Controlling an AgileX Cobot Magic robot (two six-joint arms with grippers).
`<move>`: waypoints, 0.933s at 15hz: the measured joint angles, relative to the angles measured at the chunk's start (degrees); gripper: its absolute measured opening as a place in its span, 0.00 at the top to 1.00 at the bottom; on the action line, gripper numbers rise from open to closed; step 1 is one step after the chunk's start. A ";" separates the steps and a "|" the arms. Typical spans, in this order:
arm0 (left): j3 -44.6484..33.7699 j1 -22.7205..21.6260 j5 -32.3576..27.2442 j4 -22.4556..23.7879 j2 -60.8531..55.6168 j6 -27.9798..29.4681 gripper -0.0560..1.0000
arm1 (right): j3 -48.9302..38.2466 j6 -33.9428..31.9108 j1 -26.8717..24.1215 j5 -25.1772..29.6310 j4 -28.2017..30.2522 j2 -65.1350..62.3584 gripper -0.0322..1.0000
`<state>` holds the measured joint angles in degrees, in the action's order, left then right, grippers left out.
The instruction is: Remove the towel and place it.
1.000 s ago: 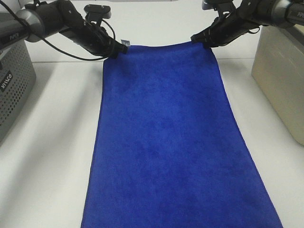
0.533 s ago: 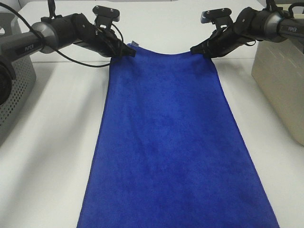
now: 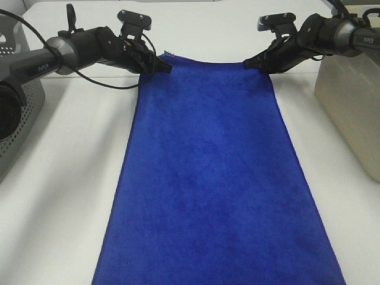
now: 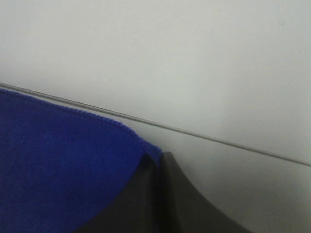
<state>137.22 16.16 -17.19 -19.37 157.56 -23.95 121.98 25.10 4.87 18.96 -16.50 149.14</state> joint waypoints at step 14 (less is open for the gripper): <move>0.00 0.00 4.53 0.17 1.03 -1.60 0.49 | 0.00 0.00 -0.11 -1.26 0.06 0.00 0.50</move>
<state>137.22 16.16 -12.66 -19.19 158.59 -25.55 121.98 25.10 4.76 17.70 -16.44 149.14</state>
